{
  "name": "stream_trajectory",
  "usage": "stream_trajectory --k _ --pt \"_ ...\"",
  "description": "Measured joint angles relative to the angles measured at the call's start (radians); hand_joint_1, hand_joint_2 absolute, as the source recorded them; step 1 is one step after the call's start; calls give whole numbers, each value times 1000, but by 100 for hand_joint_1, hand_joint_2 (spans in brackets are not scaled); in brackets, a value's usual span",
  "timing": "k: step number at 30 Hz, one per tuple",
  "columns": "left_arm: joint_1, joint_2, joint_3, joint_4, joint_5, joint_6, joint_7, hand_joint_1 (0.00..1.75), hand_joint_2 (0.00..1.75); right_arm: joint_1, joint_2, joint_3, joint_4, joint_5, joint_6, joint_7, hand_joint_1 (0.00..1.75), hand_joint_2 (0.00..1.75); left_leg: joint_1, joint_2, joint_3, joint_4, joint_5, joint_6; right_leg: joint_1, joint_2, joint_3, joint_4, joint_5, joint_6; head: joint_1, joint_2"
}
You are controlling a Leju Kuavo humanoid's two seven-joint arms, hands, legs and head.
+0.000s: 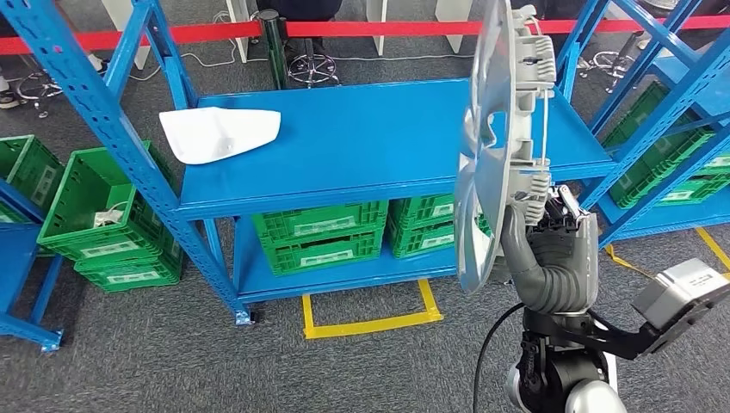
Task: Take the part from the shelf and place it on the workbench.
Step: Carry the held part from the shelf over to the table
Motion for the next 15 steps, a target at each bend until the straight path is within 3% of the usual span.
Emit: stream_trajectory --k 2,4,5,6,7,9,11,12,14,15 --pt "-4 1 0 0 -1 4 0 0 175 -10 0 2 0 1 10 2 175 175 0 1 -24 -2 23 18 -3 4 -22 68 -80 9 6 0" --pt "-6 1 -1 0 -1 10 1 0 175 -21 0 5 0 1 18 5 175 175 -6 0 -52 -1 47 25 -3 5 -42 191 -174 12 20 0" --pt "-6 2 -1 0 -1 13 2 0 175 -26 0 8 1 1 23 6 175 175 -10 0 -66 0 58 27 -2 5 -42 239 -192 10 26 0" --pt "-6 2 -1 0 -1 17 2 0 175 -31 0 11 1 1 27 6 175 175 -14 0 -81 0 69 28 -1 6 -32 260 -188 6 31 0" --pt "-6 2 -1 -1 0 21 3 0 175 -37 0 14 2 1 31 6 175 175 -18 0 -95 0 80 28 1 7 -7 246 -165 -1 35 0" --pt "-9 2 0 -1 5 27 0 0 175 -51 1 21 2 3 38 7 175 175 -25 1 -117 1 101 28 12 10 86 132 -119 -24 38 0" --pt "-13 2 0 -1 10 30 -5 0 175 -65 0 25 0 7 43 7 175 175 -29 3 -129 1 121 22 26 13 186 -16 -116 -45 37 0" --pt "-15 2 0 -1 10 31 -7 0 175 -71 1 27 0 8 45 7 175 175 -28 5 -133 -1 132 18 32 14 212 -61 -122 -51 36 0" --pt "-15 3 0 -1 11 33 -10 0 175 -79 1 30 -1 10 47 7 175 175 -27 10 -141 -8 151 7 34 13 214 -92 -112 -55 37 0" --pt "-15 3 0 -1 12 35 -11 0 175 -82 2 32 0 10 48 7 175 175 -26 9 -147 -5 144 2 32 11 205 -97 -99 -59 36 0"
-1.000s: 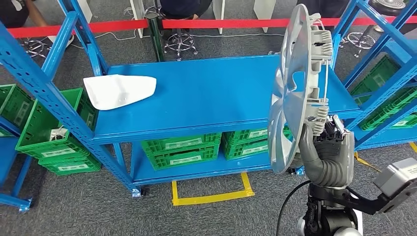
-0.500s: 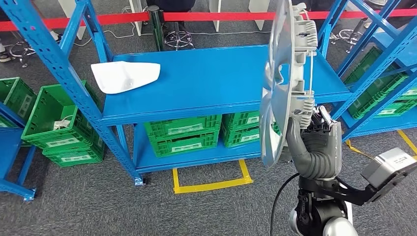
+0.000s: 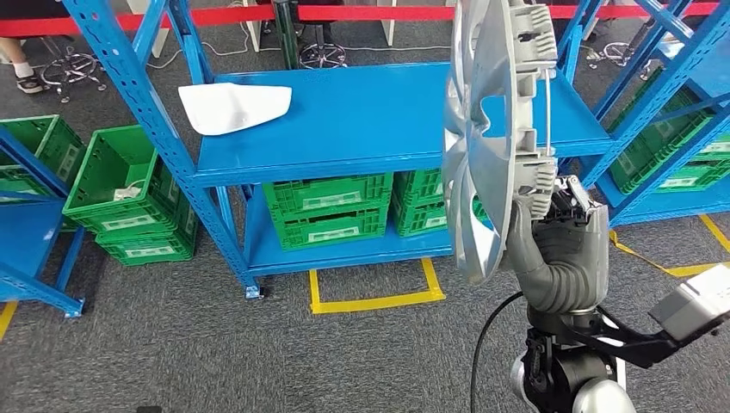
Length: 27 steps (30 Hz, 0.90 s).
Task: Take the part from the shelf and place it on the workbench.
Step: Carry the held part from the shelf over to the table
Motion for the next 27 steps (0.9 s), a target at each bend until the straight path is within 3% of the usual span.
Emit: stream_trajectory --k 1,2,4,5,6,7,9,11,12,14,16,18,20,21,22,23,25,27 --pt "0 0 0 0 0 1 -1 0 175 -3 0 2 0 0 0 0 175 175 0 -2 -8 16 -27 -5 -3 -2 -11 -5 15 -5 -3 0" --pt "-1 1 0 0 0 2 -3 0 175 -5 0 3 1 0 0 0 175 175 2 -5 -20 52 -73 -9 -6 -4 -23 -9 30 -9 -9 0" --pt "-1 1 0 -1 -2 5 -6 0 175 -6 1 5 2 0 1 0 175 175 4 -11 -45 171 -175 -18 -5 -7 -55 -6 54 -12 -21 0" --pt "-1 2 0 -1 -4 7 -8 0 175 -6 1 7 3 0 2 0 175 175 5 -12 -52 229 -198 -22 -5 -8 -72 -2 65 -11 -25 0" --pt "-1 2 0 -1 -7 9 -9 0 175 -7 1 9 5 0 3 0 175 175 6 -13 -48 267 -193 -25 -5 -10 -91 4 75 -9 -28 0" --pt "-1 3 0 -1 -10 10 -9 0 175 -8 2 11 6 0 4 0 175 175 7 -12 -31 276 -169 -26 -5 -11 -110 12 84 -7 -32 0" --pt "-2 3 0 -1 -12 12 -10 0 175 -9 2 14 9 -1 6 0 175 175 9 -11 53 196 -119 -26 -7 -13 -146 33 96 -1 -37 0" --pt "-4 4 0 -2 -13 13 -10 0 175 -10 2 17 10 -1 6 0 175 175 9 -10 157 54 -132 -20 -5 -14 -172 58 103 8 -41 0" --pt "-5 4 0 -2 -14 14 -11 0 175 -11 2 18 10 -1 7 0 175 175 8 -11 188 6 -148 -15 -5 -15 -181 67 108 12 -42 0" --pt "-6 4 0 -2 -14 17 -11 0 175 -14 2 21 10 -2 9 0 175 175 6 -12 195 -25 -157 0 -5 -15 -192 72 121 24 -43 0" --pt "-5 4 0 -2 -12 19 -11 0 175 -18 2 25 11 -4 12 -1 175 175 8 -11 180 -28 -141 18 -8 -9 -205 92 95 37 -43 0" --pt "-6 5 0 -2 -3 19 -11 0 175 -21 2 30 12 -5 13 -2 175 175 10 -9 160 -29 -121 32 -14 -4 -228 177 7 50 -40 0" --pt "-7 8 0 -3 3 18 -9 0 175 -23 2 36 14 -5 15 -3 175 175 8 -8 133 -27 -100 35 -20 -3 -247 300 -69 59 -34 0" --pt "-7 9 0 -3 2 17 -8 0 175 -25 3 39 15 -5 16 -4 175 175 8 -8 119 -25 -90 34 -22 -3 -246 339 -77 60 -33 0" --pt "-7 10 0 -4 2 16 -7 0 175 -28 3 43 17 -5 17 -4 175 175 7 -7 105 -24 -80 33 -23 -3 -231 345 -63 60 -32 0" --pt "-8 11 0 -4 1 16 -6 0 175 -32 4 46 18 -5 18 -4 175 175 6 -6 92 -23 -70 31 -23 -2 -201 314 -35 57 -31 0" --pt "-11 11 0 -4 -1 15 -6 0 175 -43 4 53 19 -4 21 -4 175 175 4 -4 73 -22 -53 26 -20 3 -102 173 10 42 -31 0" --pt "-15 11 0 -4 -5 14 -6 0 175 -54 6 60 20 0 27 -4 175 175 3 1 59 -22 -34 16 -14 8 -24 42 15 26 -33 0"
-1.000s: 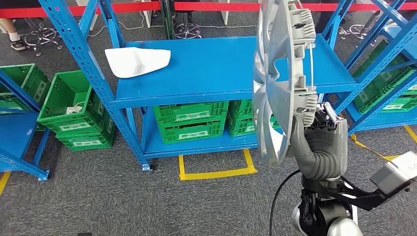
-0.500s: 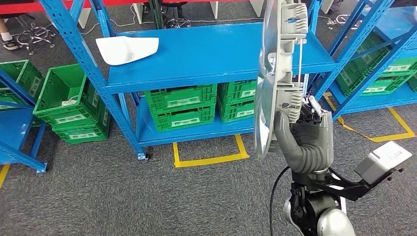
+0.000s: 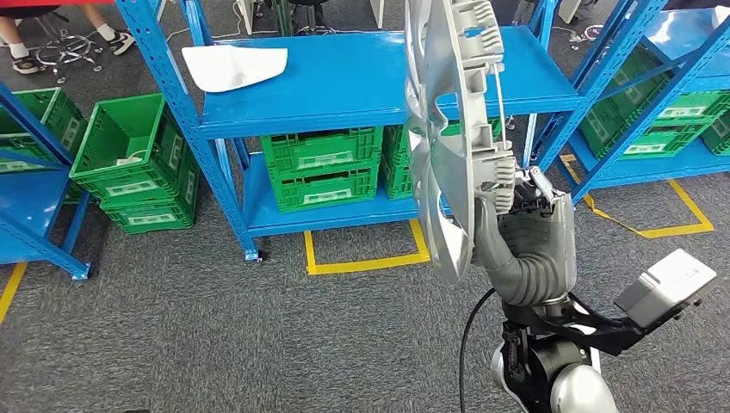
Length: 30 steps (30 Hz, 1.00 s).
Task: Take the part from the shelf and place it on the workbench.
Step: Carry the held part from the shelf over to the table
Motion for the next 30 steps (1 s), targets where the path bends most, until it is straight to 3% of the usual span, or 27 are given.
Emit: stream_trajectory --k 1,3,5,7,8,9,10,11,13,15,16,18,19,20,23,24,25,26,28,30 --pt "-2 0 0 0 -2 0 0 0 175 -4 1 3 1 3 3 0 175 175 1 3 -6 -1 10 -6 4 1 14 -30 -4 -5 -1 0" --pt "-3 0 0 0 -3 0 0 0 175 -7 4 9 4 7 5 -1 175 175 4 4 -16 -2 19 -19 6 -3 6 -45 9 -12 -2 0" --pt "-3 -1 0 0 -4 0 0 0 175 -8 8 14 9 9 5 -1 175 175 5 -1 -36 38 -32 -29 3 -9 -11 -53 30 -25 -10 0" --pt "-3 0 0 0 -4 0 1 0 175 -8 13 18 14 9 5 -1 175 175 7 -10 -72 151 -128 -37 2 -13 -37 -49 48 -33 -21 0" --pt "-3 0 0 0 -4 0 1 0 175 -8 14 21 16 9 5 -1 175 175 7 -12 -88 217 -162 -40 2 -15 -53 -43 56 -34 -24 0" --pt "-3 1 0 0 -4 0 1 0 175 -8 16 23 19 9 5 -1 175 175 7 -13 -94 265 -174 -42 3 -16 -69 -36 62 -33 -25 0" --pt "-3 1 0 0 -4 0 1 0 175 -8 18 26 22 9 5 -1 175 175 7 -13 -86 284 -164 -43 4 -17 -87 -27 68 -33 -26 0" --pt "-3 2 0 0 -4 0 2 0 175 -8 19 28 24 9 5 -1 175 175 6 -13 -59 266 -139 -41 4 -18 -104 -17 73 -31 -26 0" --pt "-5 3 0 0 -4 0 2 0 175 -8 20 31 27 10 5 -1 175 175 4 -12 35 146 -98 -33 6 -19 -132 5 80 -26 -27 0" --pt "-7 4 0 0 -4 0 2 0 175 -9 20 34 27 10 5 -1 175 175 0 -11 109 32 -102 -21 7 -21 -149 22 87 -18 -25 0" --pt "-7 5 0 0 -4 0 2 0 175 -9 21 35 28 10 5 -2 175 175 -3 -11 123 5 -110 -16 7 -22 -154 25 92 -13 -25 0" --pt "-8 5 0 0 -4 0 2 0 175 -9 21 39 29 10 5 -3 175 175 -2 -10 121 -7 -102 -6 4 -21 -159 26 99 -2 -26 0" --pt "-9 5 0 0 -4 0 2 0 175 -9 21 41 30 10 5 -4 175 175 1 -9 117 -12 -94 0 4 -18 -164 34 87 4 -27 0" --pt "-10 5 0 0 -4 0 2 0 175 -10 21 43 31 10 5 -4 175 175 4 -8 109 -16 -84 7 2 -14 -174 59 57 11 -25 0" --pt "-11 6 0 0 -6 0 2 0 175 -9 22 51 35 31 3 9 175 175 7 -7 75 -17 -55 15 -9 -10 -213 224 -74 30 -17 0" --pt "-11 6 0 0 -6 1 2 0 175 -8 22 55 37 45 1 19 175 175 7 -6 62 -16 -46 13 -13 -10 -218 272 -92 34 -16 0" --pt "-9 6 0 0 -7 2 3 0 175 -7 22 57 40 58 -1 31 175 175 7 -5 49 -14 -37 11 -16 -10 -210 292 -88 37 -16 0" --pt "-7 5 0 0 -7 3 3 0 175 -4 23 60 44 65 -4 41 175 175 8 -4 36 -12 -29 8 -20 -10 -187 277 -65 39 -15 0" --pt "-2 5 0 0 -8 7 4 0 175 4 24 65 53 61 -13 52 175 175 10 -1 15 -5 -16 -1 -25 -8 -101 158 -8 42 -14 0" --pt "4 5 0 0 -8 10 6 0 175 15 26 69 63 44 -22 55 175 175 9 2 0 -1 -2 -15 -24 -1 -24 29 5 39 -10 0"
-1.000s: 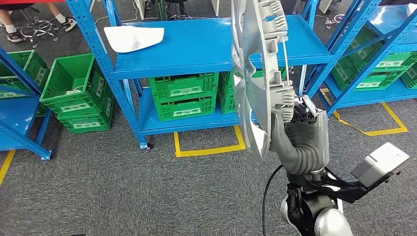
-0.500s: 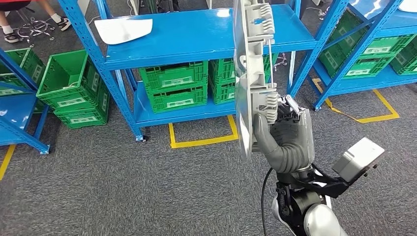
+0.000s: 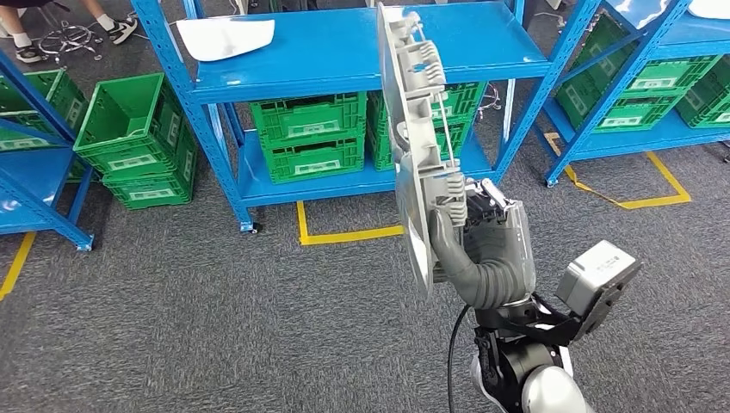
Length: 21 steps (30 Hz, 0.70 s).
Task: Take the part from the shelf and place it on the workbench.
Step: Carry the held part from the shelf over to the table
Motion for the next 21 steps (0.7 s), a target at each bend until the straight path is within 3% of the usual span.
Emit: stream_trajectory --k 2,4,6,8,9,10,11,13,15,16,19,21 --pt "5 0 0 0 0 2 1 0 175 11 2 4 10 -13 -7 0 175 175 0 5 -11 -1 18 -14 6 6 17 -45 -6 -10 2 0" --pt "12 0 0 0 0 2 5 0 175 17 2 8 20 -18 -17 14 175 175 3 5 -22 2 14 -26 6 2 4 -50 6 -29 -1 0" --pt "17 -3 -3 0 -1 -2 13 0 175 22 3 13 30 -16 -29 39 175 175 6 -2 -47 58 -50 -33 7 -4 -14 -54 22 -51 -9 0" --pt "20 -6 -10 0 -1 -10 30 0 175 30 3 20 41 -14 -39 53 175 175 6 -11 -88 183 -137 -35 16 -9 -35 -53 35 -64 -17 0" --pt "21 -6 -14 0 -1 -15 41 0 175 34 3 25 47 -14 -42 54 175 175 6 -14 -104 245 -158 -34 21 -12 -47 -51 43 -67 -19 0" --pt "23 -7 -17 0 -2 -19 49 0 175 36 3 30 52 -14 -45 54 175 175 5 -15 -107 283 -156 -32 26 -14 -58 -48 50 -70 -19 0" --pt "25 -8 -19 0 -2 -21 54 0 175 37 3 35 56 -14 -46 54 175 175 3 -15 -94 286 -134 -28 31 -15 -69 -45 56 -71 -19 0" --pt "27 -9 -22 0 -2 -24 59 0 175 37 3 42 65 -13 -47 54 175 175 -4 -16 -13 189 -79 -10 37 -16 -86 -38 65 -71 -20 0" --pt "27 -10 -27 0 -2 -25 60 0 175 36 4 47 74 -12 -47 54 175 175 -13 -16 79 55 -70 9 42 -17 -97 -29 72 -66 -18 0" --pt "27 -10 -30 0 -2 -25 60 0 175 36 4 50 78 -10 -48 54 175 175 -16 -16 103 14 -76 14 42 -18 -101 -27 75 -62 -18 0" --pt "28 -12 -39 0 -2 -30 61 0 175 35 6 59 88 -3 -51 54 175 175 -14 -15 109 -21 -77 20 42 -19 -112 -20 80 -45 -17 0" --pt "29 -14 -42 0 -2 -31 64 0 175 34 7 64 92 2 -52 53 175 175 -7 -16 103 -31 -65 28 39 -15 -135 33 36 -31 -12 0"
